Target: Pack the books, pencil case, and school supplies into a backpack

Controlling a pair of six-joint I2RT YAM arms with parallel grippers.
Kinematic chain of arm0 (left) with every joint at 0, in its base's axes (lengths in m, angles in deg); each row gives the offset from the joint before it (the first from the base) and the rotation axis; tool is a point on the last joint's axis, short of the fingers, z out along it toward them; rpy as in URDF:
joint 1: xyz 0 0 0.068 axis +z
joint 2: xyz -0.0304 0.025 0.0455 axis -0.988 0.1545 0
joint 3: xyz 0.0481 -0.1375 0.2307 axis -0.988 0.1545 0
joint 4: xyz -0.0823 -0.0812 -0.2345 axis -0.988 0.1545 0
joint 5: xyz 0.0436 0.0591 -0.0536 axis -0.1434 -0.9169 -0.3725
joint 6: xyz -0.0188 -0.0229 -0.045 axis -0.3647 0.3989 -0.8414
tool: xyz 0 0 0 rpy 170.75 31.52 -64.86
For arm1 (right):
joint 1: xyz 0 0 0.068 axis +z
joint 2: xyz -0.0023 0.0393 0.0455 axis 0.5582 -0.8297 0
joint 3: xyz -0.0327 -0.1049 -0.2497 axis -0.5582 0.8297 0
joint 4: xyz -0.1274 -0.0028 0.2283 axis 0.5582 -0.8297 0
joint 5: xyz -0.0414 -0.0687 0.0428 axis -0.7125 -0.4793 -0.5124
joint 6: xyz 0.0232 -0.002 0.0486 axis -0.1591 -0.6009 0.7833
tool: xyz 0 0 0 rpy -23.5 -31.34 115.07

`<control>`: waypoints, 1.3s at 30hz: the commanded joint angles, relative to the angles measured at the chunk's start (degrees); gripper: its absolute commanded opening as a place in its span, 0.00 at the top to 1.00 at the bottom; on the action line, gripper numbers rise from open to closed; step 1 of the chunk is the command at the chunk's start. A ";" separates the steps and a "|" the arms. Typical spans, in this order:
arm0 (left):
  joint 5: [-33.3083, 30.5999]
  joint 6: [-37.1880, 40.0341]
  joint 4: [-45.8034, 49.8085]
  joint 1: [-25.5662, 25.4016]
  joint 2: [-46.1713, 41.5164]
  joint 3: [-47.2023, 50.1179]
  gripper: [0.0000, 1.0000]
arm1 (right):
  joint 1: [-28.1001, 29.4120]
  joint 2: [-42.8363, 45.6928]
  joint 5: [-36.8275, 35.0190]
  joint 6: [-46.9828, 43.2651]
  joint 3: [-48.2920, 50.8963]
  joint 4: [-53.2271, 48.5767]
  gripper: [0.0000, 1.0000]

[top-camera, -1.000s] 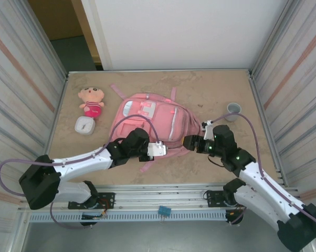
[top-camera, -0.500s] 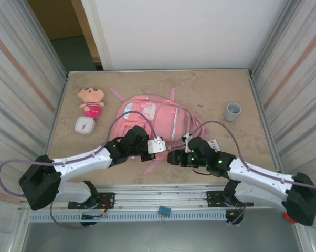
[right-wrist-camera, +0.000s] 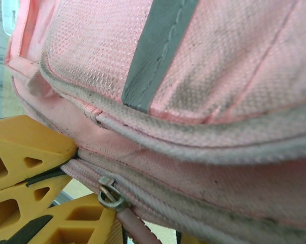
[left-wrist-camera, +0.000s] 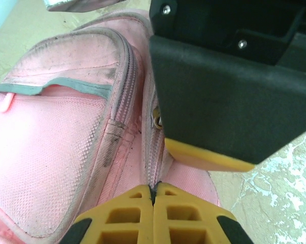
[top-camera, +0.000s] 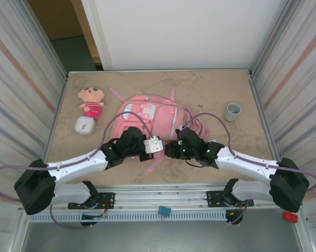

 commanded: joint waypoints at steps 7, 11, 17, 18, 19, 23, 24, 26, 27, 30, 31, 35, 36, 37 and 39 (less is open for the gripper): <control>3.68 -0.66 -1.22 0.39 -1.01 0.72 1.00 | -3.54 5.07 -2.26 -3.33 -3.39 -7.10 0.74; 4.28 -0.92 -1.44 0.45 -0.37 0.42 1.00 | -4.14 4.08 -0.72 -4.71 -4.76 -8.22 0.69; 3.77 -0.41 -0.58 0.38 -0.51 0.20 1.00 | -5.77 3.74 2.24 -6.69 -5.45 -9.56 0.82; 3.46 -0.20 -0.14 0.40 -0.58 0.29 1.00 | -6.17 3.88 2.82 -7.03 -5.52 -9.81 0.84; 3.24 0.03 0.20 0.38 -0.63 0.29 1.00 | -6.57 4.09 3.35 -7.23 -5.44 -10.09 0.86; 1.53 0.99 1.12 0.54 -1.15 1.08 1.00 | -9.54 5.43 7.26 -8.55 -4.85 -11.27 0.92; 1.12 1.13 1.47 0.47 -1.33 1.12 1.00 | -10.51 5.65 8.27 -9.08 -4.66 -11.64 0.93; 0.40 1.49 2.22 0.51 -1.67 1.38 1.00 | -13.06 6.49 10.52 -10.22 -4.21 -12.38 0.95; 0.08 1.67 2.64 0.56 -1.79 1.38 1.00 | -14.26 6.94 11.46 -10.85 -3.96 -12.85 0.95; -0.93 2.02 3.85 0.71 -2.61 1.62 1.00 | -18.89 8.42 14.34 -13.37 -3.28 -14.66 0.97; -1.26 2.10 4.10 0.77 -3.05 1.77 1.00 | -21.02 9.07 15.35 -14.26 -3.01 -15.26 0.97; -1.60 1.75 5.01 2.00 -4.96 2.65 1.00 | -29.03 9.83 21.58 -18.64 -2.15 -16.41 0.99; -1.71 1.50 5.18 2.18 -5.43 2.84 1.00 | -30.26 9.88 22.93 -19.46 -1.97 -16.56 1.00; -1.97 1.11 5.36 2.22 -5.87 2.99 1.00 | -31.32 9.88 24.58 -20.24 -1.84 -16.50 1.00; -2.05 -0.90 5.61 2.22 -6.45 3.05 0.99 | -31.51 9.83 26.35 -20.82 -1.77 -16.17 1.00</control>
